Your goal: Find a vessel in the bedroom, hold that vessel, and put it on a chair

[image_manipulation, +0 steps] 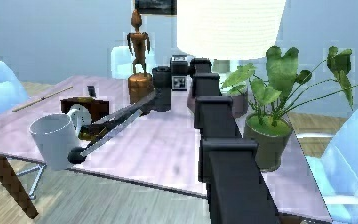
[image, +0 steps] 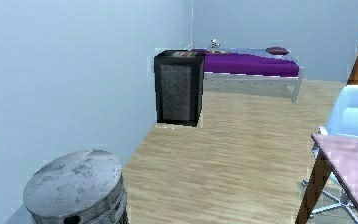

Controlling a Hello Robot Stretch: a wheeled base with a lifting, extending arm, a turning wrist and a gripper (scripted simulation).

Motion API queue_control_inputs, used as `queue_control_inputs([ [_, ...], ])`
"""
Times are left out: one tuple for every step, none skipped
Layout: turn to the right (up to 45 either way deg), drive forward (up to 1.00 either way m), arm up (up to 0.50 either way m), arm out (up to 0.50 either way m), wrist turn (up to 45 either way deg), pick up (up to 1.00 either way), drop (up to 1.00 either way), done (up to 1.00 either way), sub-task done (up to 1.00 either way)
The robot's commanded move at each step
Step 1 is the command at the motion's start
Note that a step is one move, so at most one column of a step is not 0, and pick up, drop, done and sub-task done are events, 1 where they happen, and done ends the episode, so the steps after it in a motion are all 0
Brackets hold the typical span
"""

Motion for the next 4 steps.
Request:
queue_control_inputs([
  [0.0,0.00,0.00,0.00,-30.0,0.00,0.00,0.00,0.00],
  [0.0,0.00,0.00,-0.30,0.0,0.00,0.00,0.00,0.00],
  [45.0,0.00,0.00,0.00,0.0,0.00,0.00,0.00,0.00],
  [45.0,0.00,0.00,0.00,0.0,0.00,0.00,0.00,0.00],
])
